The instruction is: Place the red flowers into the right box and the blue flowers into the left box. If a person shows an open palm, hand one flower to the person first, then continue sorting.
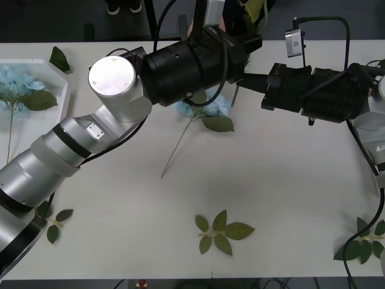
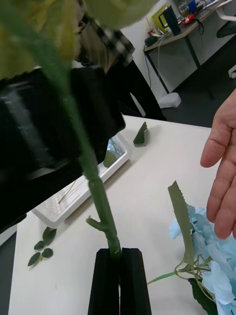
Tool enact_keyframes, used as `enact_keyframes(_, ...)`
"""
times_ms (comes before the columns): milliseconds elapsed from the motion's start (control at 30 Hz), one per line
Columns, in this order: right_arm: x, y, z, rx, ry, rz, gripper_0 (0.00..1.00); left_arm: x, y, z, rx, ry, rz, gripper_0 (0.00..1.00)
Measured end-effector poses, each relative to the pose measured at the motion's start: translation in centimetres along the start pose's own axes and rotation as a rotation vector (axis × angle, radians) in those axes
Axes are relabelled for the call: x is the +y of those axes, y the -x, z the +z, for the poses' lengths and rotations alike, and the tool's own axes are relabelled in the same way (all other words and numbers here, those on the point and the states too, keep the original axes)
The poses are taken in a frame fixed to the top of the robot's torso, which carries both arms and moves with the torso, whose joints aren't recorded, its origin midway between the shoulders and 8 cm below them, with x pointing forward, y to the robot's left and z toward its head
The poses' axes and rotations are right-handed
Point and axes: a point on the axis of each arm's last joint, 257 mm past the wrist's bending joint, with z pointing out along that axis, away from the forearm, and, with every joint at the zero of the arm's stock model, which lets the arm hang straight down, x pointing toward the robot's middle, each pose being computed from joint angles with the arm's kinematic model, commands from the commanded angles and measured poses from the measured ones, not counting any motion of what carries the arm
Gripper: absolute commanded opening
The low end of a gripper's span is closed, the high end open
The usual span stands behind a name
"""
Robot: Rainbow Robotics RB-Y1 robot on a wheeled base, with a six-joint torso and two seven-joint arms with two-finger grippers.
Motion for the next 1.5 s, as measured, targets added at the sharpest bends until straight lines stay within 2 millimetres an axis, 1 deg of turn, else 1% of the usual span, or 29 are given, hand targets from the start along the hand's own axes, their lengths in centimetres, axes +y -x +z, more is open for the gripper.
enact_keyframes(67,0.2,0.3,-0.3,-0.005,0.009,0.002,0.0,-0.1,0.2,0.0,-0.007,-0.003,-0.021,1.0)
enact_keyframes(167,0.5,0.8,-2.0,0.0,0.032,-0.007,0.0,-0.1,0.2,0.0,-0.008,-0.003,-0.027,1.0)
enact_keyframes(333,-0.8,3.2,-5.3,-0.055,-0.006,-0.024,0.0,0.3,0.2,-0.3,-0.003,0.002,-0.021,1.0)
enact_keyframes(400,-1.3,3.9,-6.0,-0.074,-0.026,-0.036,0.0,0.4,0.2,-0.4,-0.003,0.003,-0.022,1.0)
enact_keyframes(467,-2.2,4.6,-6.4,-0.084,-0.072,-0.082,0.0,0.5,0.3,-0.5,-0.005,0.003,-0.03,1.0)
enact_keyframes(533,-3.0,6.3,-6.5,-0.117,-0.131,-0.163,0.0,0.5,0.3,-0.5,-0.004,0.004,-0.031,1.0)
enact_keyframes(600,-3.0,8.3,-6.5,-0.16,-0.169,-0.222,0.0,0.6,0.2,-0.6,-0.003,0.005,-0.03,1.0)
enact_keyframes(733,-3.0,11.9,-5.9,-0.241,-0.256,-0.305,0.0,1.0,0.2,-0.9,0.002,0.011,-0.028,1.0)
enact_keyframes(800,-3.3,13.6,-5.0,-0.298,-0.316,-0.336,0.0,1.6,0.4,-1.4,0.002,0.017,-0.048,1.0)
enact_keyframes(833,-3.3,14.0,-4.3,-0.316,-0.336,-0.348,0.0,1.9,0.4,-1.8,0.003,0.021,-0.062,1.0)
enact_keyframes(900,-3.2,14.0,-2.8,-0.33,-0.362,-0.365,0.0,2.7,0.1,-2.6,0.019,0.03,-0.077,1.0)
enact_keyframes(967,-3.5,13.4,-1.4,-0.324,-0.396,-0.39,0.0,3.5,-1.0,-3.7,0.056,0.041,-0.072,1.0)
enact_keyframes(1100,-4.1,12.4,0.5,-0.306,-0.454,-0.443,0.0,4.9,-3.5,-5.9,0.14,0.062,-0.052,1.0)
enact_keyframes(1167,-4.7,12.1,0.9,-0.287,-0.484,-0.464,0.0,5.4,-4.3,-6.7,0.164,0.071,-0.047,1.0)
enact_keyframes(1400,-7.1,13.5,2.0,-0.303,-0.576,-0.471,0.0,6.8,-5.1,-7.4,0.185,0.099,-0.053,1.0)
enact_keyframes(1500,-7.4,14.0,2.6,-0.316,-0.593,-0.451,0.0,6.9,-5.2,-7.5,0.186,0.103,-0.053,1.0)
